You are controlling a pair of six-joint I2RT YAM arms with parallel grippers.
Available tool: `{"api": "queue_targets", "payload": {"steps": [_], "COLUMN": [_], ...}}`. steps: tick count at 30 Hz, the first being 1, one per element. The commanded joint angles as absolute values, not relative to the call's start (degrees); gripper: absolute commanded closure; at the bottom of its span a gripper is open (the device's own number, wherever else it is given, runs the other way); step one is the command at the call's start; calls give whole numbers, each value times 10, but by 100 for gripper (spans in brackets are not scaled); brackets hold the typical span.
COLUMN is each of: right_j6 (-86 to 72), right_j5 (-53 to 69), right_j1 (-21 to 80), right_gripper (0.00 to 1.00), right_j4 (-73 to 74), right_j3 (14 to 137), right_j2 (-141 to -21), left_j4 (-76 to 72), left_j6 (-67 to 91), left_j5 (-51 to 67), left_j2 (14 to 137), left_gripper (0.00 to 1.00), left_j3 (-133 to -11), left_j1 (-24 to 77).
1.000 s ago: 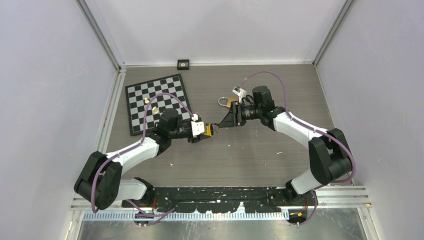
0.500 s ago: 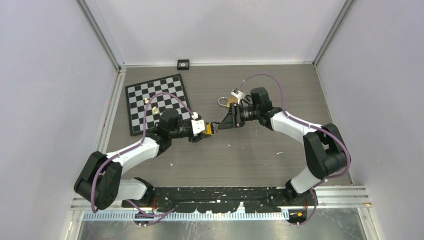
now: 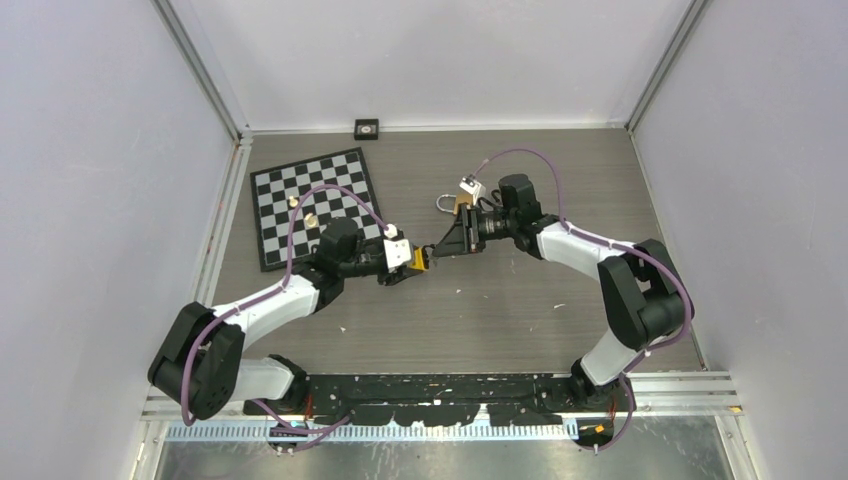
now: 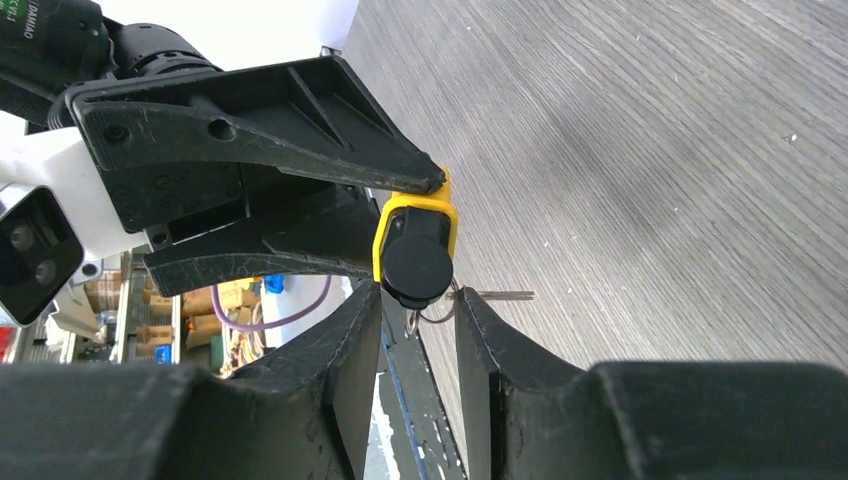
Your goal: Unlock with the key
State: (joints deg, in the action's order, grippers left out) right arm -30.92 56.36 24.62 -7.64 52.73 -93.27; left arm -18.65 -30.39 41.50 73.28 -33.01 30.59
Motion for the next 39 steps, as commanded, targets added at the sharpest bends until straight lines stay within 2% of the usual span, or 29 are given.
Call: {"api": "queue_targets", "payload": {"steps": [1, 26, 31, 37, 39], "right_j6": [-336, -324, -325, -339, -346], "right_j5": [587, 598, 599, 595, 590], "right_j1": [248, 254, 257, 258, 258], "right_gripper": [62, 75, 80, 97, 100], "right_j4": [-126, -112, -114, -127, -139], "right_j3": [541, 543, 544, 540, 533], "right_j2": [-943, -960, -963, -967, -966], "left_j4": [-238, -233, -232, -242, -256], "left_j6": [-302, -291, -287, -276, -262], "left_j5": [415, 392, 390, 367, 348], "left_j2": [726, 729, 731, 737, 740], "left_gripper": [100, 100, 100, 100, 100], "left_j3": [-342, -347, -350, -350, -348], "left_j1": [309, 309, 309, 309, 309]}}
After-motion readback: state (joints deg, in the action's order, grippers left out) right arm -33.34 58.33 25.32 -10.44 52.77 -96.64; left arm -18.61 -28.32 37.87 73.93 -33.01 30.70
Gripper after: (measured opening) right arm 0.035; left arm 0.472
